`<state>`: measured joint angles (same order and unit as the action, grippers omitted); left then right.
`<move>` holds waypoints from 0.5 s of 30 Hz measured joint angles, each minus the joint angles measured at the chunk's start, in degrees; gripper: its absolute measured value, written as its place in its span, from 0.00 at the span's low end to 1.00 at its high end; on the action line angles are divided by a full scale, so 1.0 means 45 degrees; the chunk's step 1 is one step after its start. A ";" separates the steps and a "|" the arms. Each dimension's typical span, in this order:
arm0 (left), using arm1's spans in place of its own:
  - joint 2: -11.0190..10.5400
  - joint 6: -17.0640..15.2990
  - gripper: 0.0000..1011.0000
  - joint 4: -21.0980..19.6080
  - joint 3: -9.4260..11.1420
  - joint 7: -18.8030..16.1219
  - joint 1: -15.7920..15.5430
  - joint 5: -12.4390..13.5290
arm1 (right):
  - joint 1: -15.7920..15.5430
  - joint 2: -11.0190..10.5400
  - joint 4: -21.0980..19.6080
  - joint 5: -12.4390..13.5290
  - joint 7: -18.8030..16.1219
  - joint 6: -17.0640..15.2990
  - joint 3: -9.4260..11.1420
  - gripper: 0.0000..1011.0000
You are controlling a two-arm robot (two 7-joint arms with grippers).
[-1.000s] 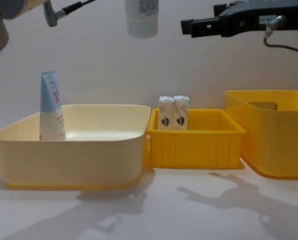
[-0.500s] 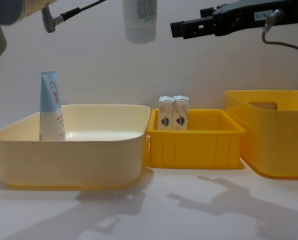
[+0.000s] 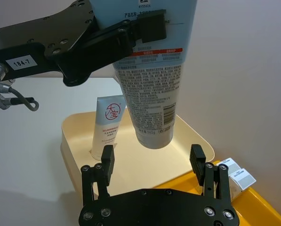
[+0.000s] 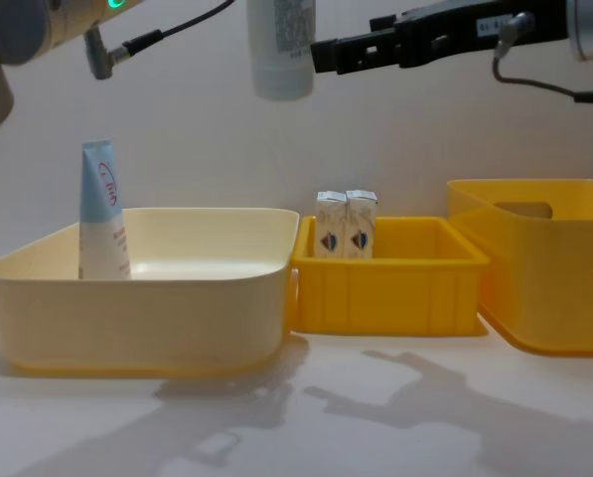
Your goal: Bimanual collaborative sorting of washing and personal care products
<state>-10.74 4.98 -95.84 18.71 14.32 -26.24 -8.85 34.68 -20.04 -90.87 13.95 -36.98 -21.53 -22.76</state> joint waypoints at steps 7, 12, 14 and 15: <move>0.0048 -0.0034 0.14 -0.0016 -0.0051 0.0085 0.0099 -0.0002 | 0.0311 0.0096 0.0296 -0.0066 -0.0032 -0.0065 -0.0341 0.99; 0.0078 -0.0048 0.14 -0.0034 -0.0082 0.0128 0.0156 -0.0001 | 0.0509 0.0200 0.0525 -0.0197 0.0025 -0.0040 -0.0518 0.99; 0.0088 -0.0051 0.14 -0.0041 -0.0093 0.0153 0.0182 -0.0002 | 0.0615 0.0264 0.0665 -0.0260 0.0097 0.0010 -0.0615 0.99; 0.0095 -0.0053 0.14 -0.0046 -0.0102 0.0168 0.0195 -0.0003 | 0.0681 0.0307 0.0752 -0.0296 0.0148 0.0050 -0.0669 0.99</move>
<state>-10.31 4.74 -96.05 18.25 15.08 -25.36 -8.86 37.75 -18.66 -87.49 12.61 -36.31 -21.31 -25.77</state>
